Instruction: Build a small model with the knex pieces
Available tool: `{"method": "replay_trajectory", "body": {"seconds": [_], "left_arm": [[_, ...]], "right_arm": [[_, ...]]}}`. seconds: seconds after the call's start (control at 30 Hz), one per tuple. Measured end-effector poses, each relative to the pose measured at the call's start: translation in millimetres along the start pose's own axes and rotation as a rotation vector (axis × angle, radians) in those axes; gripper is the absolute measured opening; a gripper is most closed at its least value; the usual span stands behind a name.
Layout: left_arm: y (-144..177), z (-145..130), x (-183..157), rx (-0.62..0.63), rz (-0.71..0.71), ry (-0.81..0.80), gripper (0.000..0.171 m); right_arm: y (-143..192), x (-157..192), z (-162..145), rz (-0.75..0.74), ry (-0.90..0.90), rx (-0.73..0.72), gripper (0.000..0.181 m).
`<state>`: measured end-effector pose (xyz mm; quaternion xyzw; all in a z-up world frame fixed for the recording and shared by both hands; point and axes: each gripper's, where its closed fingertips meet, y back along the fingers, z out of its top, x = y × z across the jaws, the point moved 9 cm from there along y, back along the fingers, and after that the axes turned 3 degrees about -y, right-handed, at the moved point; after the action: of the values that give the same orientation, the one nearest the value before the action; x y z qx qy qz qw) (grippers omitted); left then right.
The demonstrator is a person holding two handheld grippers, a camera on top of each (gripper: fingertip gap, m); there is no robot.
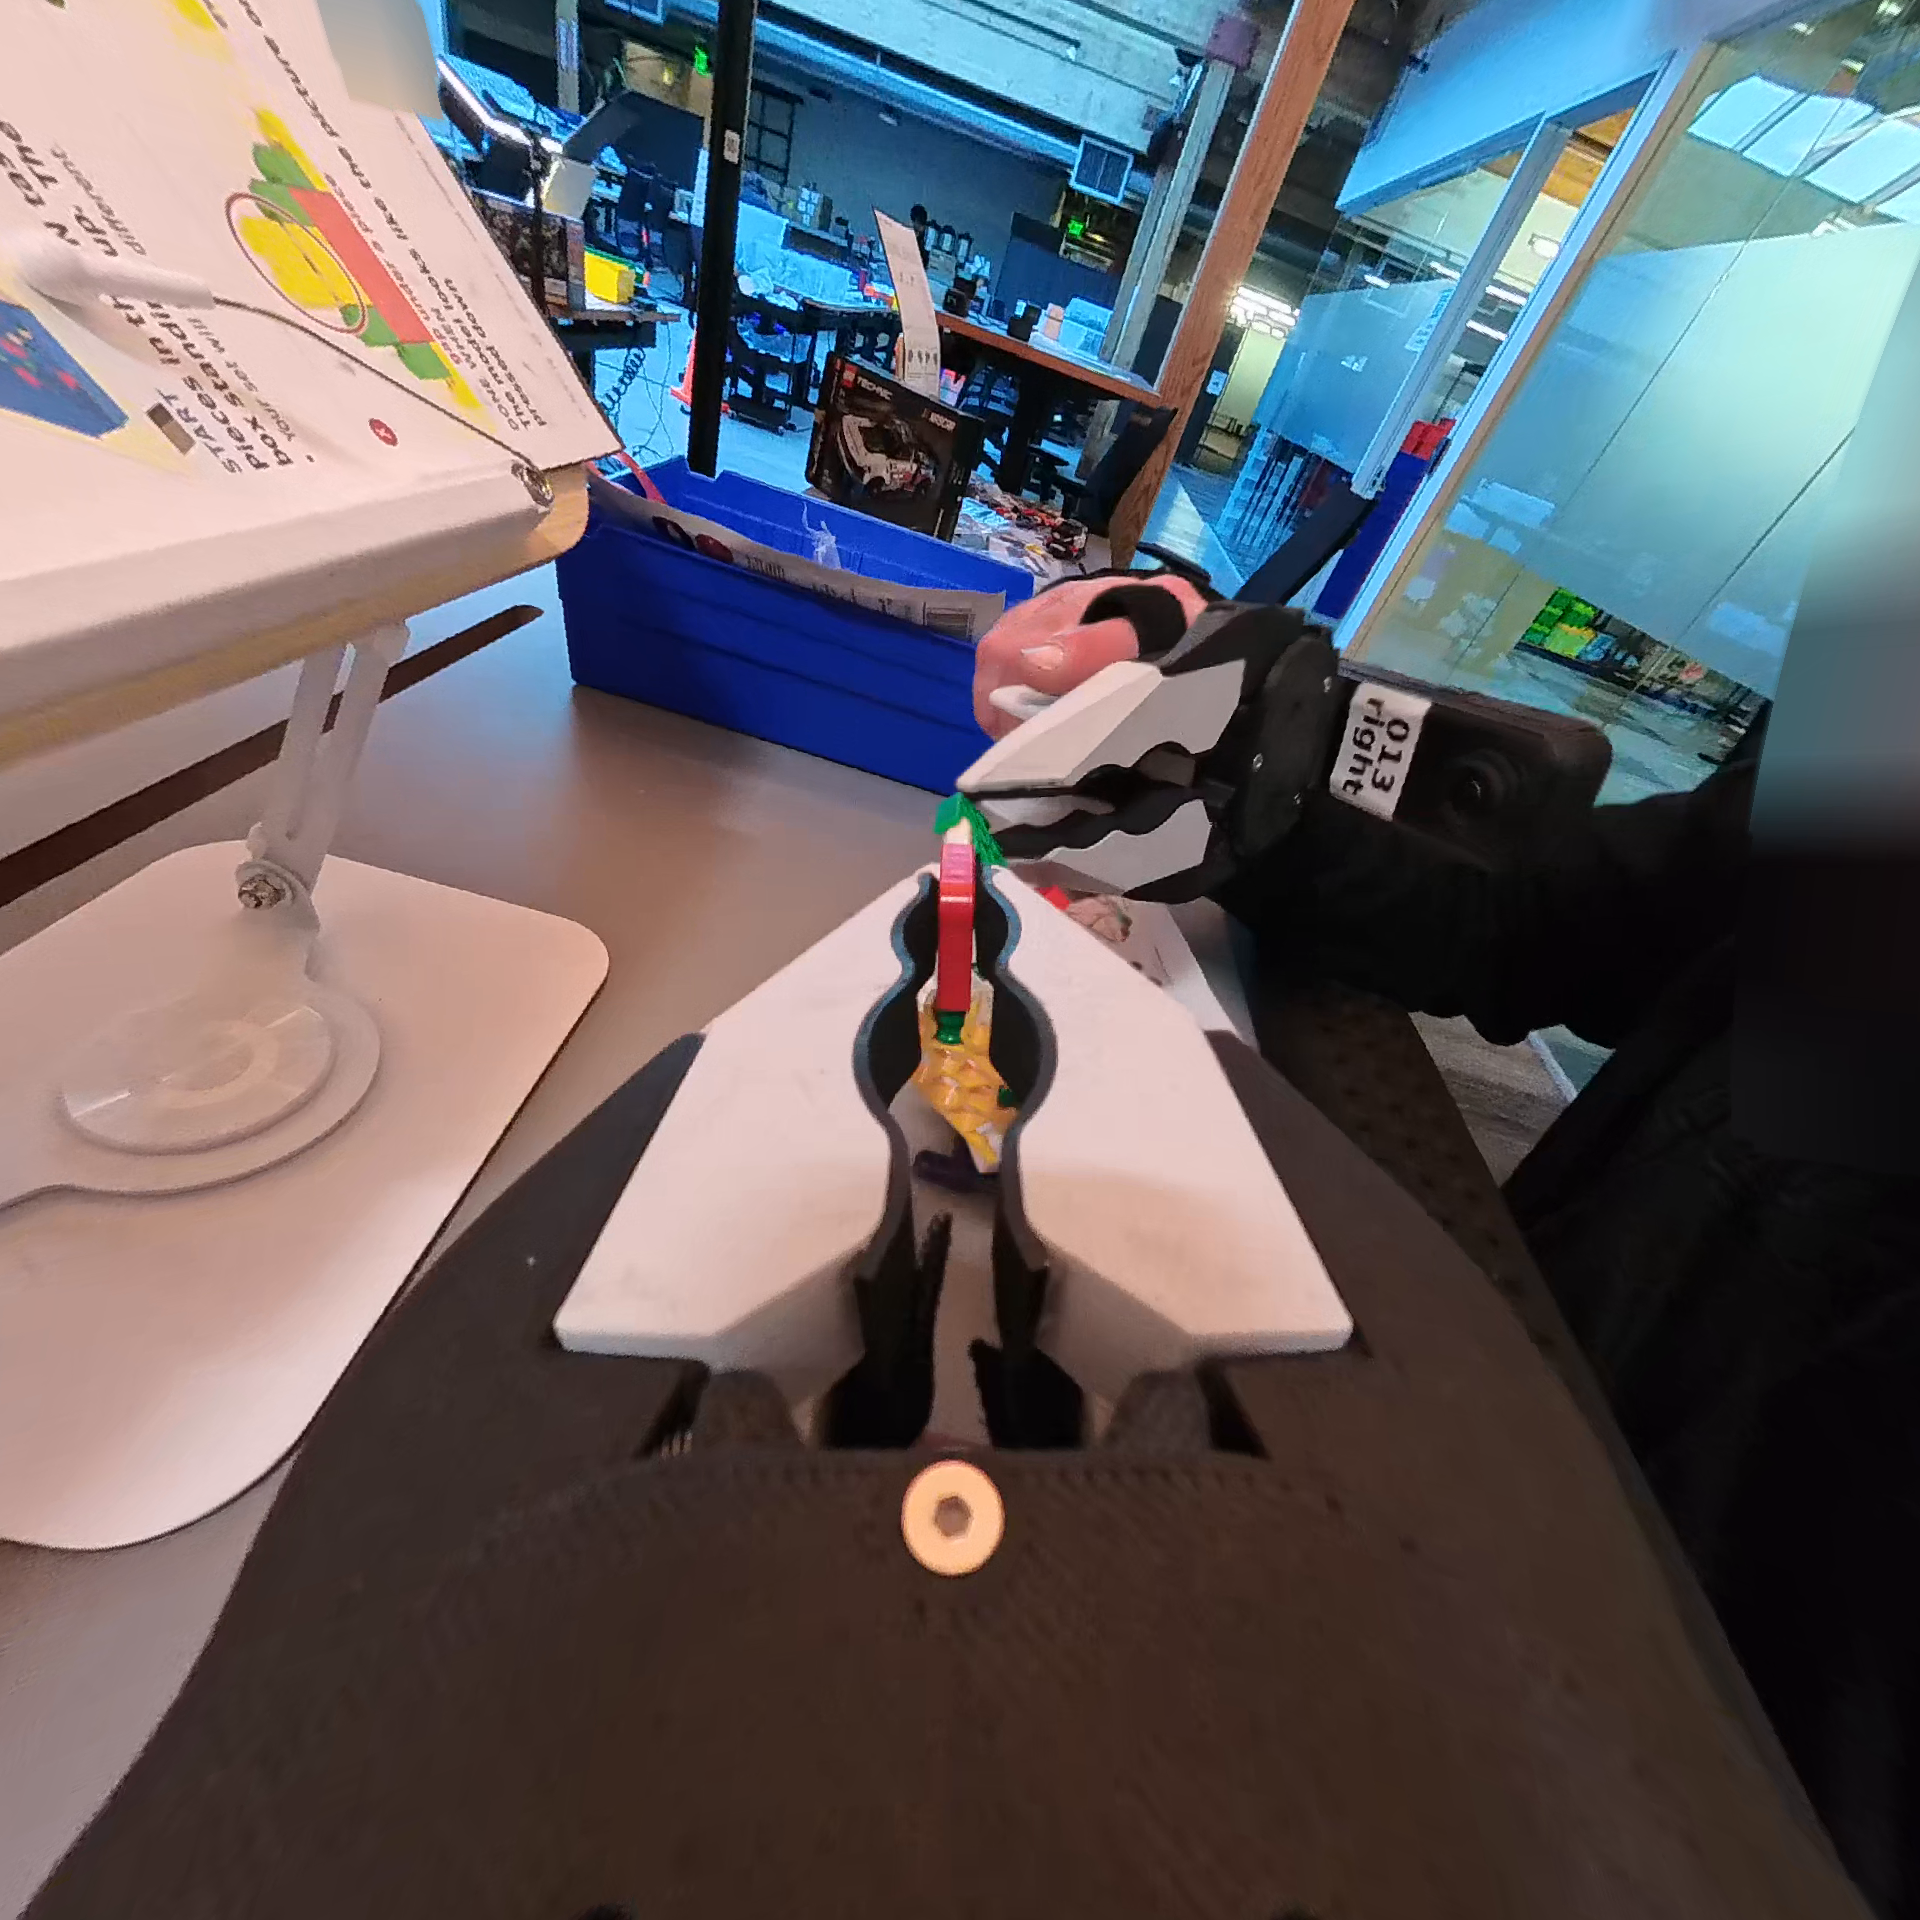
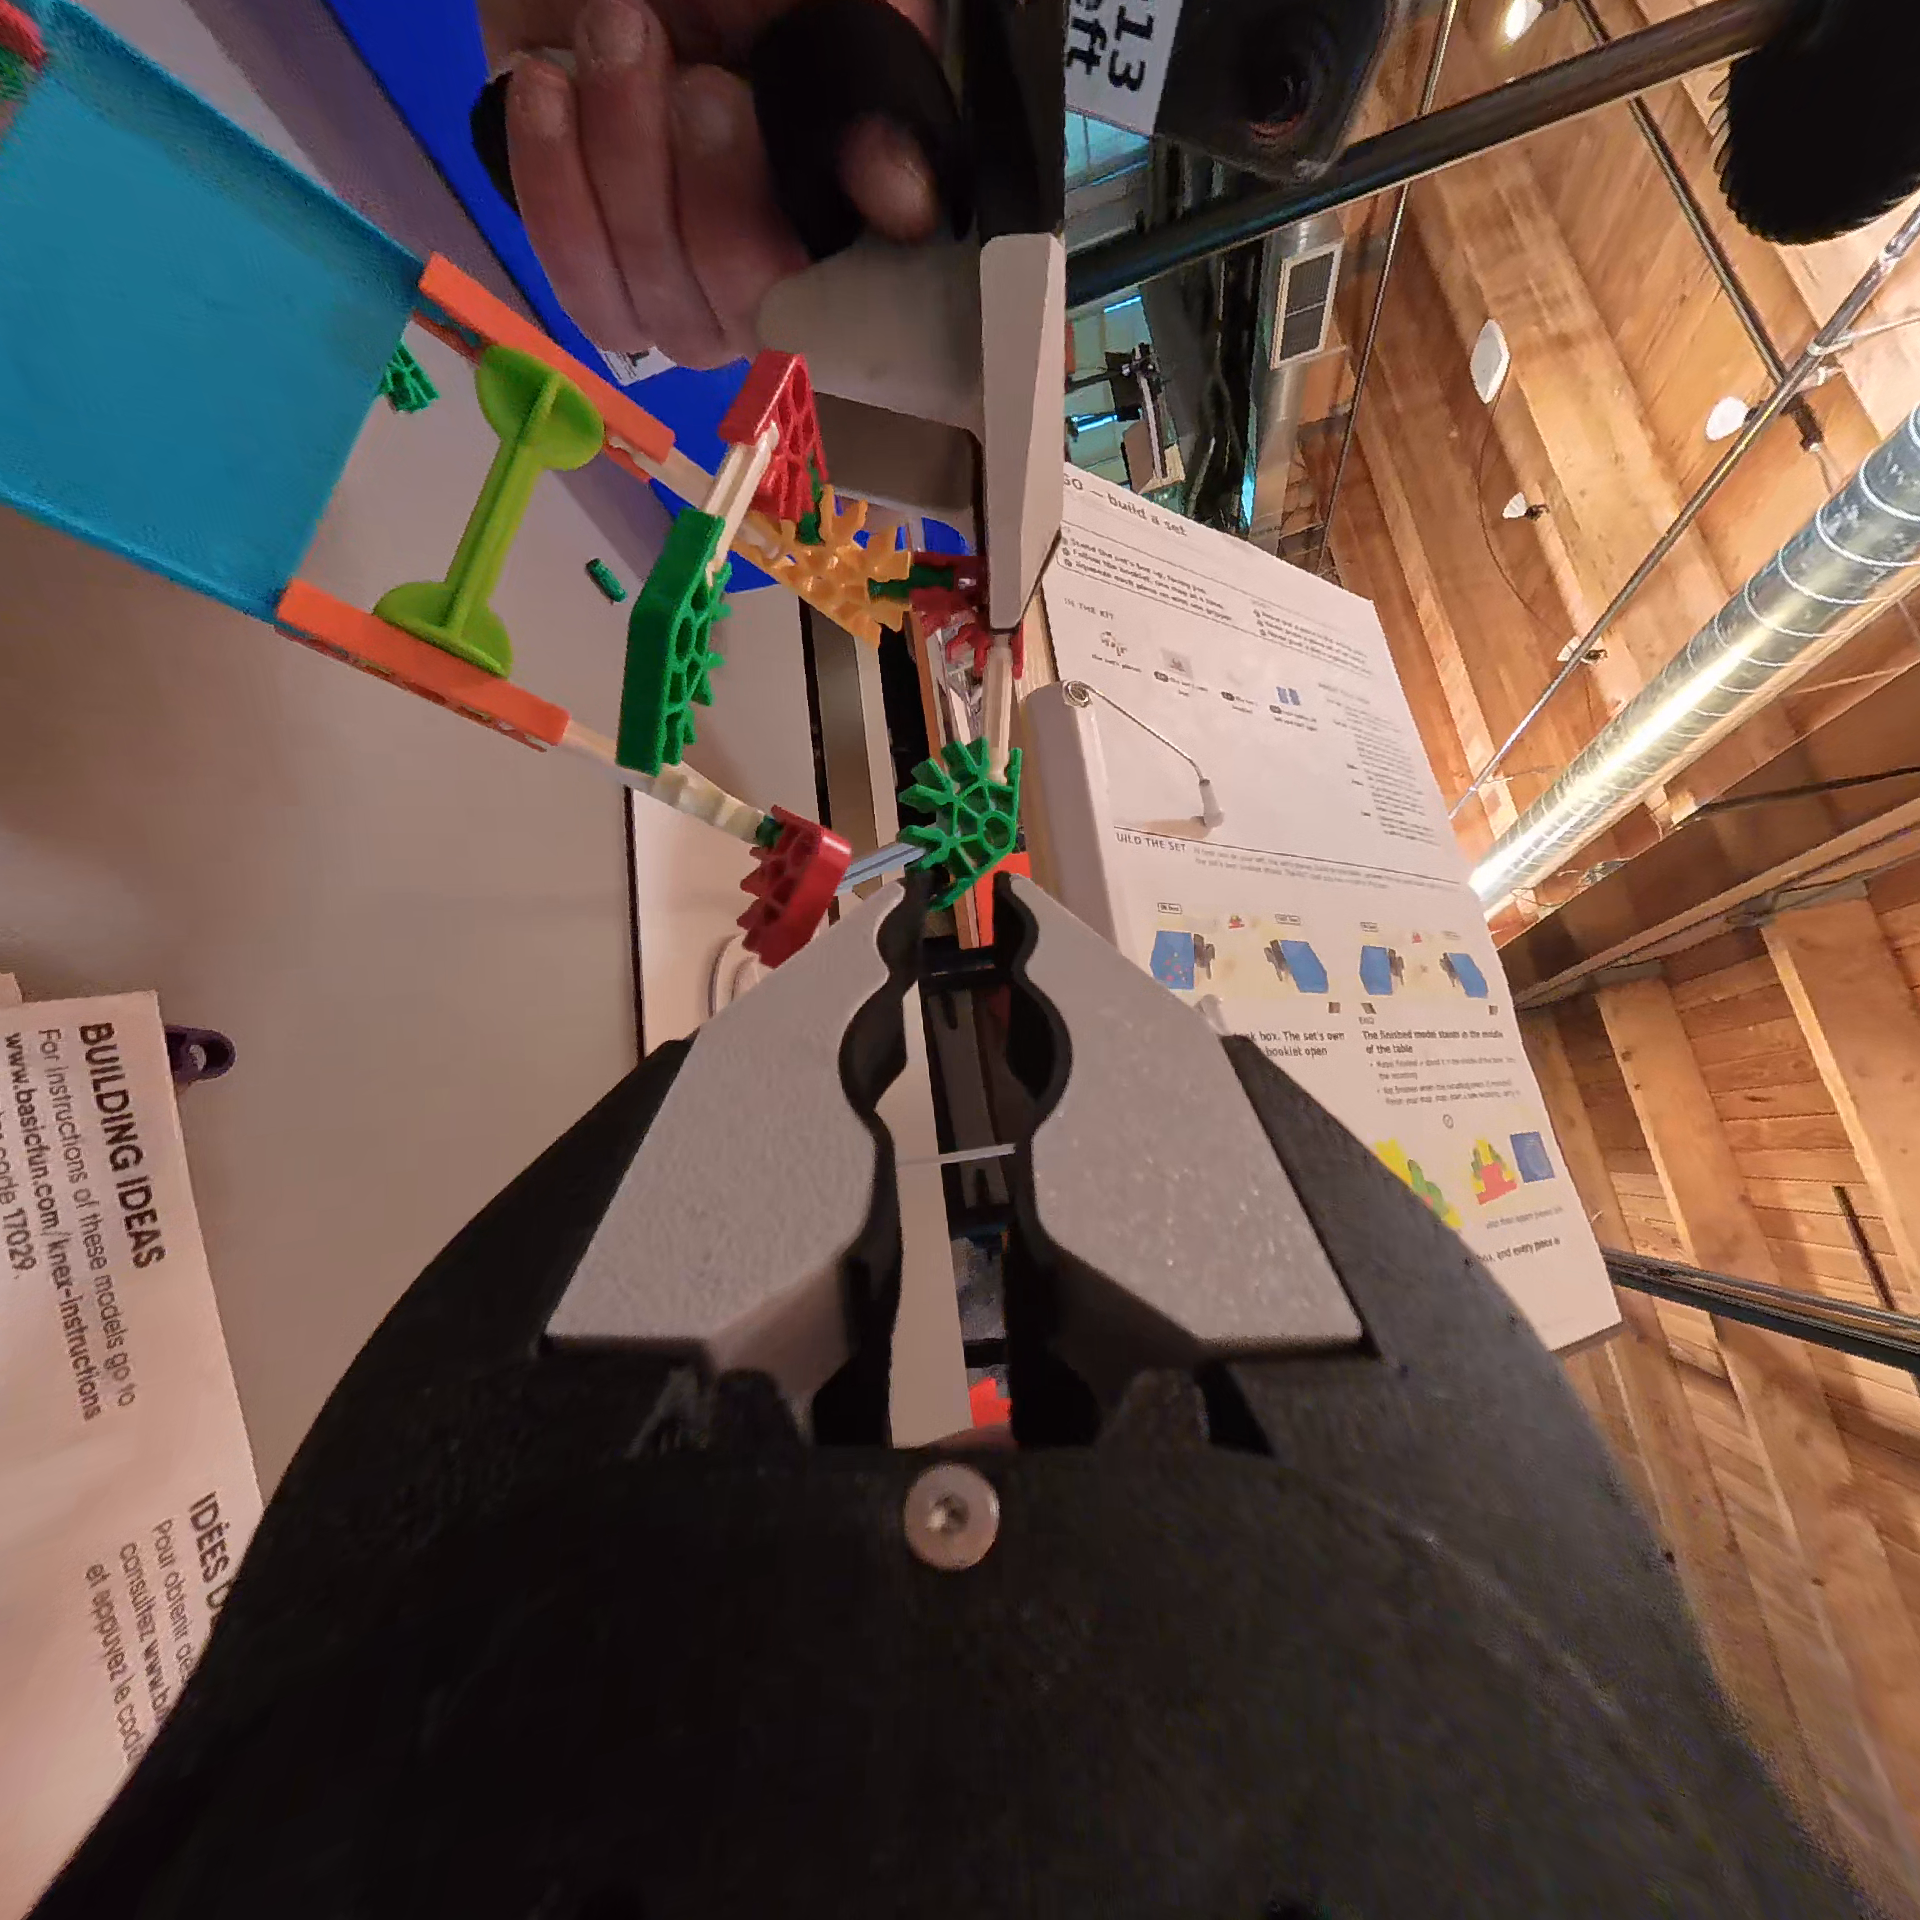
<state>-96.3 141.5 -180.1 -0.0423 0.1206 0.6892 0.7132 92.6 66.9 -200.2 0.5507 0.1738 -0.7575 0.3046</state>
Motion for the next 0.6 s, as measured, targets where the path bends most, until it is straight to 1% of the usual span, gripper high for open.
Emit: {"method": "replay_trajectory", "body": {"seconds": [0.1, 0.2, 0.23, 0.3, 0.4, 0.47, 0.6], "left_arm": [[-1.5, 4.8, -2.0, -0.030, -0.005, 0.008, 0.004], [-5.7, 9.9, -2.0, -0.074, 0.003, 0.019, 0.004], [-8.2, 11.1, -2.8, -0.085, -0.003, 0.020, 0.004], [-13.7, 13.5, -3.6, -0.103, 0.006, 0.026, 0.003], [-19.6, 15.6, -4.0, -0.117, -0.014, 0.052, 0.004], [-19.2, 17.2, -2.0, -0.138, -0.031, 0.083, 0.004], [-18.7, 15.1, 0.7, -0.152, -0.057, 0.131, 0.004]], "right_arm": [[0.6, -0.8, -3.2, 0.014, -0.020, -0.001, 0.015], [1.7, -3.3, -9.4, 0.068, -0.133, -0.014, 0.019], [2.9, -5.7, -12.5, 0.063, -0.161, -0.019, 0.019], [5.1, -8.9, -16.5, 0.037, -0.145, -0.002, 0.020], [7.1, -11.4, -11.8, -0.009, -0.117, -0.009, 0.022], [7.7, -12.3, -10.7, -0.048, -0.088, -0.014, 0.024], [7.9, -10.8, -7.6, -0.097, -0.026, -0.008, 0.023]]}}
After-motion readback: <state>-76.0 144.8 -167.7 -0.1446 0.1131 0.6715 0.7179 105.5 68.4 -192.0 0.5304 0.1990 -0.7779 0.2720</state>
